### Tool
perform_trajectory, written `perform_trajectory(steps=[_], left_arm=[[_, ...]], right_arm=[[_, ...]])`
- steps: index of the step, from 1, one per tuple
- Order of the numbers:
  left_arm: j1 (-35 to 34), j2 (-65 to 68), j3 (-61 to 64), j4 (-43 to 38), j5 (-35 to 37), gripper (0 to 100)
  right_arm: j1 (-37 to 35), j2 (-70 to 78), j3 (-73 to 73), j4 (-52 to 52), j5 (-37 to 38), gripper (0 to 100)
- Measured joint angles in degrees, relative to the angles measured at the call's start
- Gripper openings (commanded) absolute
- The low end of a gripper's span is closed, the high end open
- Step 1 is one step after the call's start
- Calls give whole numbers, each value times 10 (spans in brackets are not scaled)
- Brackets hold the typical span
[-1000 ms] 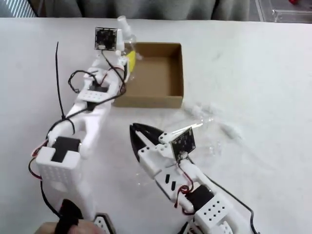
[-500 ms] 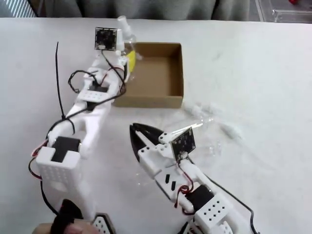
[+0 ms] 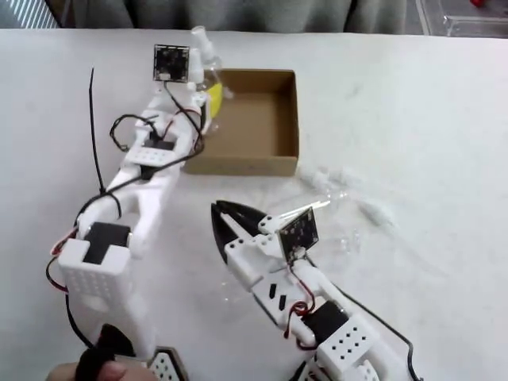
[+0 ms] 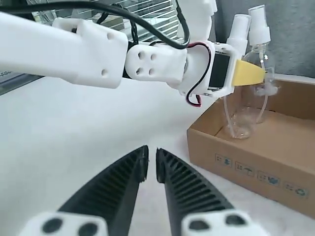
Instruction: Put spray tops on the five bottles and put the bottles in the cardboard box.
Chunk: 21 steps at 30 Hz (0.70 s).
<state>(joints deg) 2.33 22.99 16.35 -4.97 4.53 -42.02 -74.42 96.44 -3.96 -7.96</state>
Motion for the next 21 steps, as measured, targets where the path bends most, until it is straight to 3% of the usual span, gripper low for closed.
perform_trajectory(steps=[7,21], left_arm=[[-1,-1,1,15,25,353],[-6,-9,3,41,58,359]], right_arm=[[0,0,0,0,0,15],[0,0,0,0,0,15]])
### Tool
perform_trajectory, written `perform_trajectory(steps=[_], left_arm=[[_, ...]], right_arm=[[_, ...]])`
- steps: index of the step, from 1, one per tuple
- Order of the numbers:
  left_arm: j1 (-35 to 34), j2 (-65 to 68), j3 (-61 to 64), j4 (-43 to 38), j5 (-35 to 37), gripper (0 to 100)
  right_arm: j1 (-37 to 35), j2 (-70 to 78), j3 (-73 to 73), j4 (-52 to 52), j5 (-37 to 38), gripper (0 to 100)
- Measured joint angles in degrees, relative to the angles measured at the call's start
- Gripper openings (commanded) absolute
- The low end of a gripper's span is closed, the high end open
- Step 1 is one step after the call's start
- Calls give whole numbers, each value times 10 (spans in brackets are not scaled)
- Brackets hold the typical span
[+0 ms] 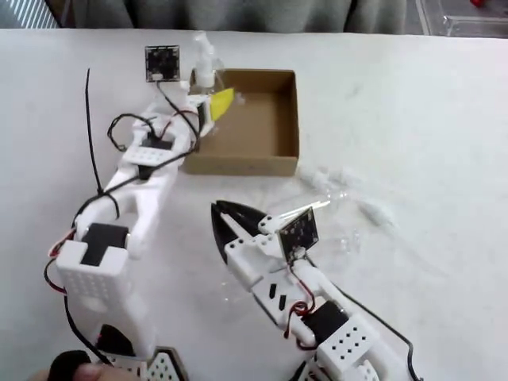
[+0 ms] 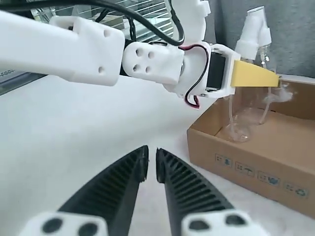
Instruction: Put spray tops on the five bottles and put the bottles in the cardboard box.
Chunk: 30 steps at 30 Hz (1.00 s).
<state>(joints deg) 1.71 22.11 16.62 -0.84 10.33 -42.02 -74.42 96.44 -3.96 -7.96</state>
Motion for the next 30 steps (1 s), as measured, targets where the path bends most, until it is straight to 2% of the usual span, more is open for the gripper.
perform_trajectory(steps=[7,11,16,22,26,30], left_arm=[[-5,-3,7,19,0,359],[-4,-53,32,46,0,358],[-4,-113,85,50,-3,355],[-4,-198,187,50,-59,355],[-4,-271,251,52,-69,354],[9,-357,302,102,-70,354]], right_arm=[[0,0,0,0,0,15],[0,0,0,0,0,15],[0,0,0,0,0,15],[13,0,0,0,0,15],[18,0,0,0,0,15],[24,0,0,0,0,15]])
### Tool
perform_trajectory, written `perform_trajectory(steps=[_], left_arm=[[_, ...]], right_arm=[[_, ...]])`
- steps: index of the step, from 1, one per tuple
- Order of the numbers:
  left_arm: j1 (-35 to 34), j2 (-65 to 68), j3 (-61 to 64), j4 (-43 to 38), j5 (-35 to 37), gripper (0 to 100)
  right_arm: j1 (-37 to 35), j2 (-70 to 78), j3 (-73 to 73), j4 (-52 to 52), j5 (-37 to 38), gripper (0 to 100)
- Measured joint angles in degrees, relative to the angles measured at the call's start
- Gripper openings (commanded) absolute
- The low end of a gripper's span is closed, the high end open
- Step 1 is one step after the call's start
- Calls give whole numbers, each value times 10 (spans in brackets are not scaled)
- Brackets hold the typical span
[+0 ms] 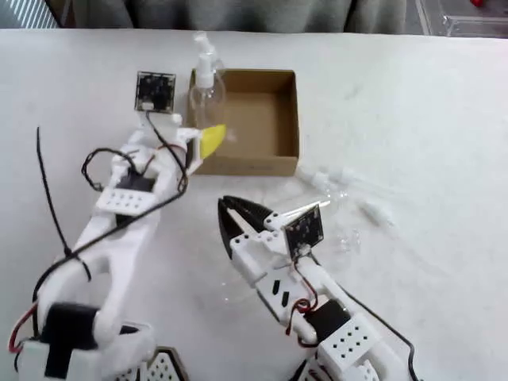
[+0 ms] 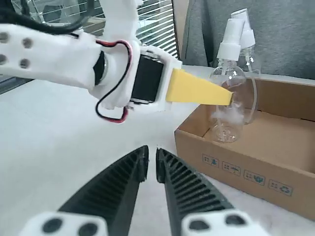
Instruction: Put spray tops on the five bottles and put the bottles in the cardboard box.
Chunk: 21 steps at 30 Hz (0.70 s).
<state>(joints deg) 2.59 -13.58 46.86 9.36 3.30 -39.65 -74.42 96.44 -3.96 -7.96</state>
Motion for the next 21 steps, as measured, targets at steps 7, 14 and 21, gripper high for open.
perform_trajectory(steps=[7,14,21], left_arm=[[11,-184,105,145,0,354],[-33,-385,235,261,0,354],[-156,-559,364,279,0,354]], right_arm=[[25,0,0,0,26,15],[28,0,0,47,81,15],[28,0,0,49,84,15]])
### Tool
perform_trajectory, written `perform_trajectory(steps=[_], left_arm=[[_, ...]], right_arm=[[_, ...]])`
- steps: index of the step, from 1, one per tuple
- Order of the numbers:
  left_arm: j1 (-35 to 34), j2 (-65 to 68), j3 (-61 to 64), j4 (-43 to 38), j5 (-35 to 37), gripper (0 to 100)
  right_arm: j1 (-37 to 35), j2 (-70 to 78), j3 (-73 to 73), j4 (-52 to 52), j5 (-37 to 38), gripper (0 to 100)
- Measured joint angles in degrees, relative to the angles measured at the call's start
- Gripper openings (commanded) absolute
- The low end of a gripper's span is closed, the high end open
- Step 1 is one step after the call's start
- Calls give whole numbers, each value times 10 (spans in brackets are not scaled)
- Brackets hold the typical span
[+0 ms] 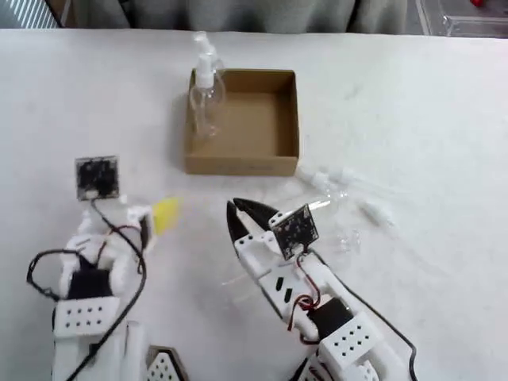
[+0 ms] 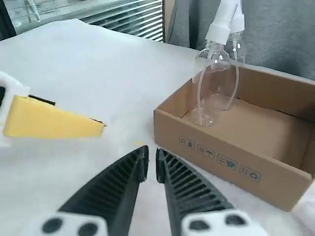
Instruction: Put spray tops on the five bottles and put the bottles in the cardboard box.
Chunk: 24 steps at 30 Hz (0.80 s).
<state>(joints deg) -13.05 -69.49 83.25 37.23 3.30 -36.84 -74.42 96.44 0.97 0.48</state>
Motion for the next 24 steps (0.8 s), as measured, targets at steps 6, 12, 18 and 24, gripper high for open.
perform_trajectory(steps=[6,12,18,24], left_arm=[[-60,-107,98,0,0,353],[-72,-184,143,4,0,214],[-76,-215,143,35,0,69],[-76,-218,143,35,-30,57]], right_arm=[[0,0,0,20,0,15],[2,1,-54,171,44,15],[0,1,-174,369,117,17],[-35,1,-269,510,280,18]])
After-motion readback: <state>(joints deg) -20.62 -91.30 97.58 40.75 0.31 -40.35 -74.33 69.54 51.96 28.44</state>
